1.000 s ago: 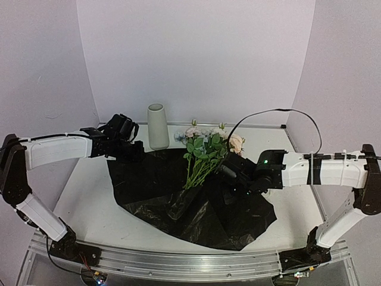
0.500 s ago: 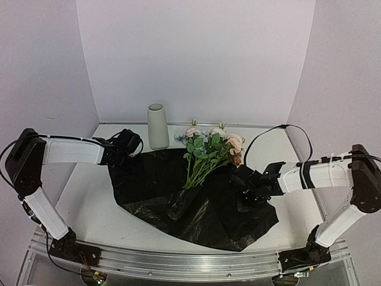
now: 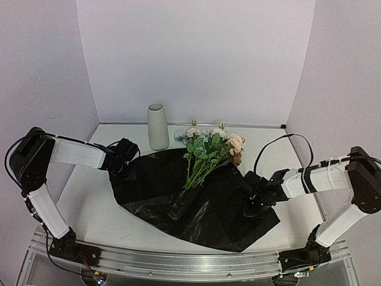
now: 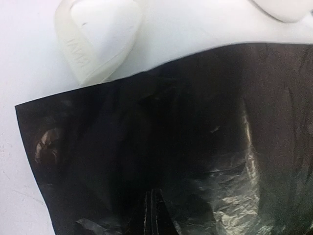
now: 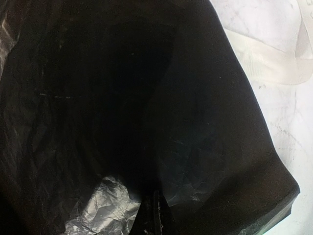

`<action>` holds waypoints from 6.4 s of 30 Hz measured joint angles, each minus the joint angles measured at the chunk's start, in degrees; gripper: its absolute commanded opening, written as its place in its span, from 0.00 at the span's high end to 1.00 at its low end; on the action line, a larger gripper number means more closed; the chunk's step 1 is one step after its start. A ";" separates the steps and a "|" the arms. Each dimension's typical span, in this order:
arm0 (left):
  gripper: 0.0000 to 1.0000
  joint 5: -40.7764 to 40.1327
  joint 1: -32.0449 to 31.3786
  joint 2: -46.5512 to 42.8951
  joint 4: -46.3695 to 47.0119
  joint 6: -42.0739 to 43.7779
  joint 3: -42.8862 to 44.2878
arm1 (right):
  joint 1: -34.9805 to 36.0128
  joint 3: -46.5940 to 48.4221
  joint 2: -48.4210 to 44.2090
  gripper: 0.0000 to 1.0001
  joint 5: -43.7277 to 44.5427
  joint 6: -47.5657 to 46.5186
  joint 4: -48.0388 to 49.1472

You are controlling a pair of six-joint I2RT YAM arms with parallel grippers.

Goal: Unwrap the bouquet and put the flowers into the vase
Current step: Unfold the wrapping paper at the center of the board.

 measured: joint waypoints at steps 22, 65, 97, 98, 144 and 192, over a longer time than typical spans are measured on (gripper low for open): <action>0.84 -3.60 2.80 -2.26 -1.48 -1.34 -1.75 | -3.17 1.17 -7.93 1.00 4.62 4.51 -7.61; 1.00 14.30 -2.88 23.19 12.22 6.27 25.95 | -19.42 30.84 24.86 1.00 -11.37 -20.79 11.37; 0.87 11.71 -3.32 37.27 15.83 5.93 41.98 | -32.30 39.80 34.39 1.00 -17.86 -24.02 15.17; 0.85 11.76 -3.32 37.14 15.77 6.42 41.95 | -32.30 39.43 34.03 1.00 -17.96 -24.40 14.87; 0.70 18.30 -4.87 -13.48 9.19 9.22 -0.97 | -13.21 8.62 5.98 1.00 -43.96 -27.89 20.35; 0.65 28.38 -15.36 -18.89 1.73 4.04 -8.38 | 14.71 3.28 9.33 1.00 -39.00 -19.12 21.04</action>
